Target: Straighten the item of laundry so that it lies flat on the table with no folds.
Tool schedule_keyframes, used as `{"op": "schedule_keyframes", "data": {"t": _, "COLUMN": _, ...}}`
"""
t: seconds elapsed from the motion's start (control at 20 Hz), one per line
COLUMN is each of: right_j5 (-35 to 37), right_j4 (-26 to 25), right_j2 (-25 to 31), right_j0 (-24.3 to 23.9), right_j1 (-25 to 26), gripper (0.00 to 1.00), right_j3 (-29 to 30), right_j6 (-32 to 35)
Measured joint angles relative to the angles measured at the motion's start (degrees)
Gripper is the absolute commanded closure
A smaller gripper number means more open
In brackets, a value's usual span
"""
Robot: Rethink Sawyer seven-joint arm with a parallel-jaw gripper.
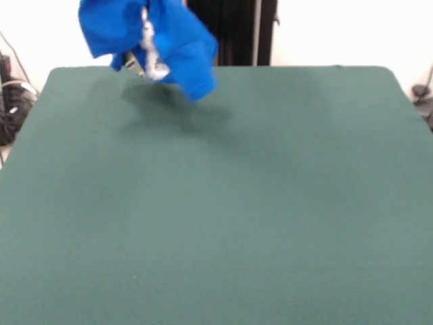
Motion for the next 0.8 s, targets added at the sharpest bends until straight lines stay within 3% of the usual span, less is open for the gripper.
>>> {"op": "schedule_keyframes", "data": {"t": 0.1, "right_j5": -0.95, "right_j4": 0.31, "right_j2": 0.23, "right_j0": -0.41, "right_j1": 0.08, "gripper": 1.00, "right_j3": -0.17, "right_j6": 1.18}}
{"op": "schedule_keyframes", "data": {"t": 0.3, "right_j5": -11.21, "right_j4": 2.21, "right_j2": 3.10, "right_j0": -3.52, "right_j1": 1.53, "gripper": 1.00, "right_j3": -0.17, "right_j6": 2.29}}
{"op": "schedule_keyframes", "data": {"t": 0.6, "right_j5": -33.67, "right_j4": 3.24, "right_j2": 8.82, "right_j0": -9.55, "right_j1": 5.55, "gripper": 1.00, "right_j3": -0.17, "right_j6": 2.30}}
{"op": "schedule_keyframes", "data": {"t": 0.8, "right_j5": -36.43, "right_j4": 3.23, "right_j2": 9.14, "right_j0": -9.69, "right_j1": 7.24, "gripper": 1.00, "right_j3": -0.17, "right_j6": 2.30}}
